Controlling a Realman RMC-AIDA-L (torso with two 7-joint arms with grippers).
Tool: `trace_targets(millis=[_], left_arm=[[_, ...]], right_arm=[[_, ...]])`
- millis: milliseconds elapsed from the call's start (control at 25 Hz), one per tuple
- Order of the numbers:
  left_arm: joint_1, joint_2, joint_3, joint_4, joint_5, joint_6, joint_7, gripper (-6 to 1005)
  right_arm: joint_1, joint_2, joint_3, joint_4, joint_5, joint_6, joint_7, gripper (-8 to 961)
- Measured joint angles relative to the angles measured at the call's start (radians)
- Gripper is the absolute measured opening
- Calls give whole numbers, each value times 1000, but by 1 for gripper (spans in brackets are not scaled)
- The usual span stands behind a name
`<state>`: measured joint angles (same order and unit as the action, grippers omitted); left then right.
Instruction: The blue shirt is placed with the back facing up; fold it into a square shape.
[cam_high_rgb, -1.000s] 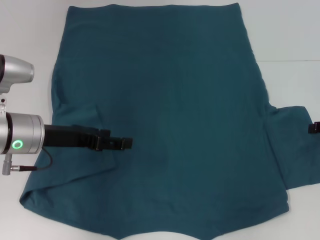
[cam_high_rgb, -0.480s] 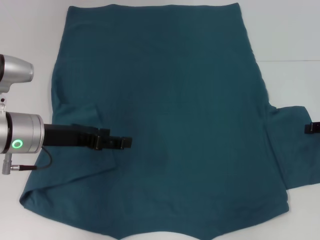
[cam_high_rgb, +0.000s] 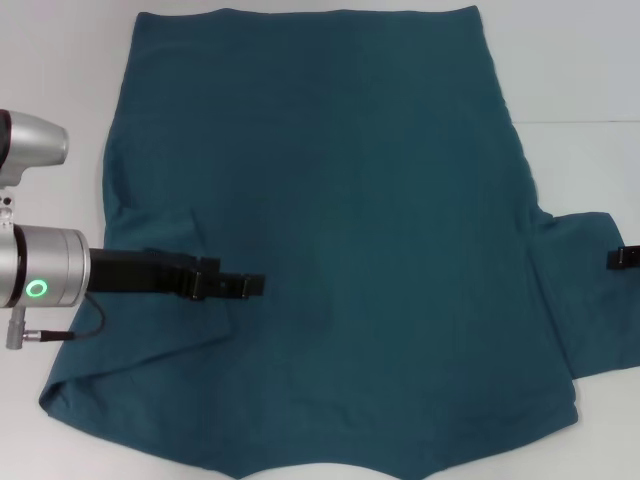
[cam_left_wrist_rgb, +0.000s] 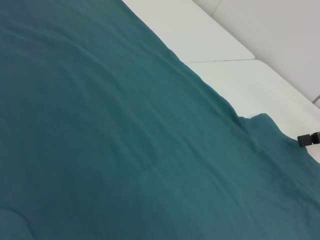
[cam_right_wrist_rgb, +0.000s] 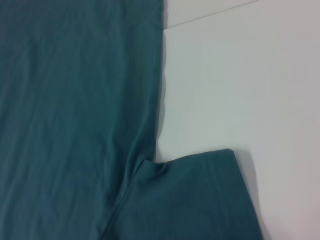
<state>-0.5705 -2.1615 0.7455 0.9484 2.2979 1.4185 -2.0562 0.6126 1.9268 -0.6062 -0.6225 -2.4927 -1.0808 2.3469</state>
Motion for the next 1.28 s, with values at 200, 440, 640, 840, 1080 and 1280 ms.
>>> trace_targets(millis=[200, 440, 640, 840, 1080, 1280], left_arm=[[-3, 0, 0, -7, 0, -1, 2, 878], [-3, 0, -1, -7, 0, -3, 2, 877], [-3, 0, -1, -7, 0, -3, 2, 877], [-3, 0, 0, -9, 0, -3, 2, 878], [-6, 1, -1, -18, 0, -4, 2, 878], [-6, 1, 0, -19, 0, -4, 0, 878]], right_arm=[[2, 1, -1, 8, 0, 5, 0, 596], [4, 1, -6, 17, 0, 18, 0, 587], [7, 4, -10, 25, 7, 25, 0, 579], [18, 15, -9, 33, 10, 19, -14, 570], [33, 21, -7, 51, 12, 9, -24, 561], [34, 22, -5, 52, 42, -32, -37, 553]])
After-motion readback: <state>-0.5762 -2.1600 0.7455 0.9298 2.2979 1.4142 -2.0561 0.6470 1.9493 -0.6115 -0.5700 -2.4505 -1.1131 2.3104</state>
